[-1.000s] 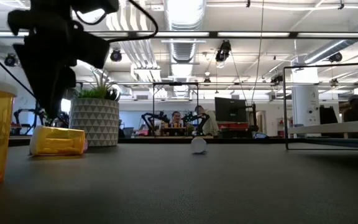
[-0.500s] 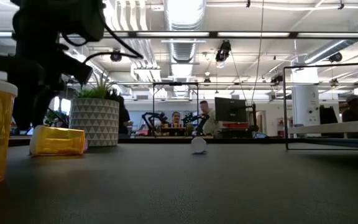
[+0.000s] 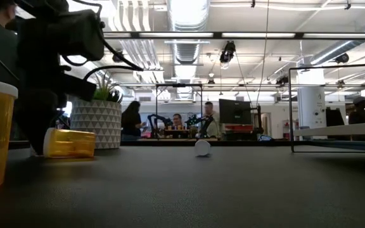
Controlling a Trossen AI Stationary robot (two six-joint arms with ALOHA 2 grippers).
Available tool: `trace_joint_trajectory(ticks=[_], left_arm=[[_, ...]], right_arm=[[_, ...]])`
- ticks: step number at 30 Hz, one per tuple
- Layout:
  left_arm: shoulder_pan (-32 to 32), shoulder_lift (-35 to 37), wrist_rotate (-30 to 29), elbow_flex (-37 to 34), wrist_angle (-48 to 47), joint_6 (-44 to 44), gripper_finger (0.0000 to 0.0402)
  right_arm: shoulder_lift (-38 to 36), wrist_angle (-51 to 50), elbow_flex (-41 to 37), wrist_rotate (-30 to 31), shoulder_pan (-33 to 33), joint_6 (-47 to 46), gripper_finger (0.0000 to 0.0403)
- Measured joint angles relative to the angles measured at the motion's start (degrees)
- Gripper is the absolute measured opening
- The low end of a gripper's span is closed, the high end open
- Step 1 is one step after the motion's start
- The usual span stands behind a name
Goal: Pick and place medicine bottles onto shelf by color
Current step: Put the left pink pill bottle on the shelf aligned with the other pink pill bottle
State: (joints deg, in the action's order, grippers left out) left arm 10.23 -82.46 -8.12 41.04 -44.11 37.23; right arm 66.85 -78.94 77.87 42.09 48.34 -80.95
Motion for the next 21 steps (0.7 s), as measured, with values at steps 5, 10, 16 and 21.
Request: trace_joint_trajectory(ticks=[5, 10, 16, 21], left_arm=[[-0.1, 0.0, 0.0, -0.1, 0.2, 0.0, 0.0164], [-0.1, 0.1, 0.2, 0.1, 0.1, 0.0, 0.0095], [-0.1, 1.0, 1.9, 0.6, 0.1, 0.1, 0.0053], [-0.1, 3.1, 3.2, 2.5, 0.2, 0.1, 0.0065]], right_arm=[[0.0, 0.0, 0.0, 0.0, 0.0, 0.0, 0.0194], [0.0, 0.0, 0.0, 0.0, 0.0, 0.0, 0.0194], [0.0, 0.1, 0.0, 0.1, 0.0, 0.0, 0.0194], [0.0, 0.3, 0.0, 0.1, 0.0, 0.0, 0.0194]])
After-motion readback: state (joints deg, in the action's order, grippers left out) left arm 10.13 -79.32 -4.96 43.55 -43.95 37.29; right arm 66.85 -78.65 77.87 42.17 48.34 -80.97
